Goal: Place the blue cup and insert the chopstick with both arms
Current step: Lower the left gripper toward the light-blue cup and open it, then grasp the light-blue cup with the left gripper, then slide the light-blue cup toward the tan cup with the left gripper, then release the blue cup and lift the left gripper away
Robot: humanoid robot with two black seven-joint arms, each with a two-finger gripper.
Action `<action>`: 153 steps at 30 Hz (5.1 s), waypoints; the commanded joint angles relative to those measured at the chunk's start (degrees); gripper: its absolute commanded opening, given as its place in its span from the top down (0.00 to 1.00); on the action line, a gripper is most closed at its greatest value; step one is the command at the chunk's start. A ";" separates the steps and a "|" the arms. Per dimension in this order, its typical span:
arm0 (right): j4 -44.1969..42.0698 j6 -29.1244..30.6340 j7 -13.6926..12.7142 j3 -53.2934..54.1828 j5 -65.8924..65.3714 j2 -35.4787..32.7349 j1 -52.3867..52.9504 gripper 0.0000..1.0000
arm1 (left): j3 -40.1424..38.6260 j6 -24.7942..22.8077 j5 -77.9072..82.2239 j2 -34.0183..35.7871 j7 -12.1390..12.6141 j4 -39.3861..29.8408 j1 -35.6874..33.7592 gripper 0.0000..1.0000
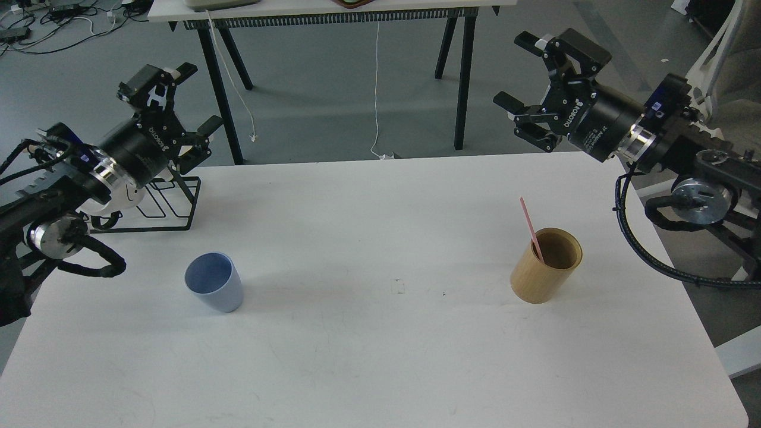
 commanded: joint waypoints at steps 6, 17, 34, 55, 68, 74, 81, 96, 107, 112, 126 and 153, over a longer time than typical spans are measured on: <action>0.33 0.22 0.01 0.05 0.00 -0.11 -0.15 0.04 | 0.00 0.01 0.00 0.24 0.00 -0.01 -0.05 0.00; 0.50 -0.91 0.01 0.84 -1.40 -1.07 0.29 0.02 | 0.00 0.01 0.88 -0.11 0.00 1.75 -0.14 0.00; 3.41 -6.37 0.01 5.41 -11.43 -8.64 -1.03 0.02 | -0.26 0.01 34.92 6.57 0.00 -21.51 -0.93 0.00; -6.61 -6.46 0.01 6.11 -11.17 -3.89 -6.48 0.02 | 13.17 21.24 78.56 26.96 0.00 -25.14 -4.36 0.01; -6.53 -6.37 0.01 6.37 -11.08 -4.42 -8.24 0.02 | 16.44 21.94 82.97 19.50 0.00 -18.82 -0.49 0.01; -6.53 -6.10 0.01 6.73 -11.08 -4.68 -8.33 0.02 | 16.44 21.94 83.06 15.89 0.00 -15.04 0.91 0.01; -6.44 -6.02 0.01 6.73 -11.08 -4.68 -8.33 0.02 | 16.44 21.94 83.41 13.25 0.00 -12.66 2.40 0.06; -6.18 -5.75 0.01 8.84 -11.08 -4.77 -11.05 0.02 | 16.00 23.43 83.41 11.67 0.00 -11.34 2.93 0.96; -6.62 -6.02 0.01 12.26 -11.08 -5.47 -11.75 0.02 | 11.88 23.61 81.48 11.23 0.00 -15.56 1.53 1.00; -7.67 -6.28 0.01 15.16 -10.99 -6.00 -12.37 0.02 | 10.38 19.49 81.30 4.83 0.00 -16.35 -4.26 1.00; -14.52 -5.93 0.01 17.45 -5.72 -5.21 -12.37 0.02 | 15.47 14.91 89.12 -25.85 0.00 5.61 -16.23 1.00; -14.17 -5.49 0.01 16.57 -5.72 -5.29 -12.46 0.02 | 17.41 13.77 89.31 -28.68 0.00 5.81 -14.29 0.75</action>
